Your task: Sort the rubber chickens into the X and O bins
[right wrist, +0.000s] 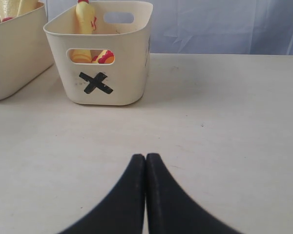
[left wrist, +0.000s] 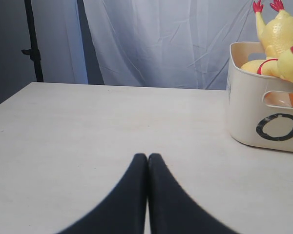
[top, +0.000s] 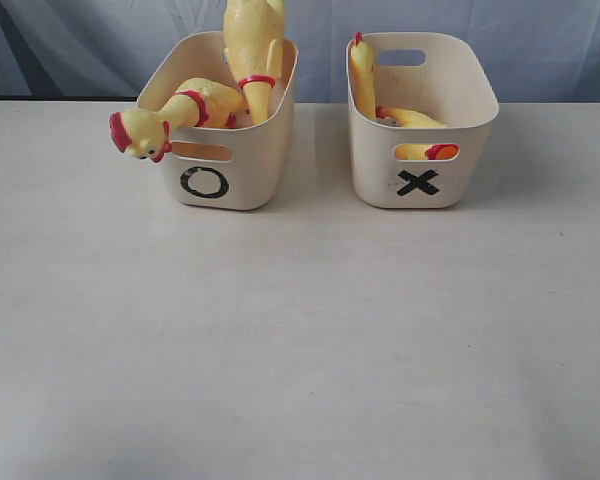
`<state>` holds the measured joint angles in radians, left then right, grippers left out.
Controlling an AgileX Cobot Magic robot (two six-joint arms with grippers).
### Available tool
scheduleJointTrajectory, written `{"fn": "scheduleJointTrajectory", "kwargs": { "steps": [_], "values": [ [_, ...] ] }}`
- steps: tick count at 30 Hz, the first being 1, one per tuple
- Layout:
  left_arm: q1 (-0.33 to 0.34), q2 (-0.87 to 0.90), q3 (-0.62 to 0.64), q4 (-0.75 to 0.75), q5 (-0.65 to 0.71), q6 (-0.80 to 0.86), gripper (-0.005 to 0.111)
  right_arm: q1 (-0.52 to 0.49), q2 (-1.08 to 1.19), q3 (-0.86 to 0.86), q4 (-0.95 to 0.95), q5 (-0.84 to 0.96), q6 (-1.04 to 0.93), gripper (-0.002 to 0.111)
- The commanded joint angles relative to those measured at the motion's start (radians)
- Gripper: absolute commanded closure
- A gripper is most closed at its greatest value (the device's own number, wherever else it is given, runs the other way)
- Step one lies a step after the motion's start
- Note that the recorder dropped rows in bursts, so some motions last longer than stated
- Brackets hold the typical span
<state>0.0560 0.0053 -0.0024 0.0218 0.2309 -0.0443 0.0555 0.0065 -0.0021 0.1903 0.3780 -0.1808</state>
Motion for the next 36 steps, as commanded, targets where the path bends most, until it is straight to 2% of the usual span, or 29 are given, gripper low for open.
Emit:
{"fn": "scheduleJointTrajectory", "kwargs": {
  "steps": [1,36],
  "values": [
    [-0.006,-0.005,0.002,-0.003,0.002,-0.003,0.107,0.005,-0.006,0.002,-0.002,-0.008,-0.001,0.108],
    [-0.006,-0.005,0.002,-0.003,0.002,-0.001,0.107,0.005,-0.006,0.002,0.001,-0.02,-0.001,0.108]
  ]
}}
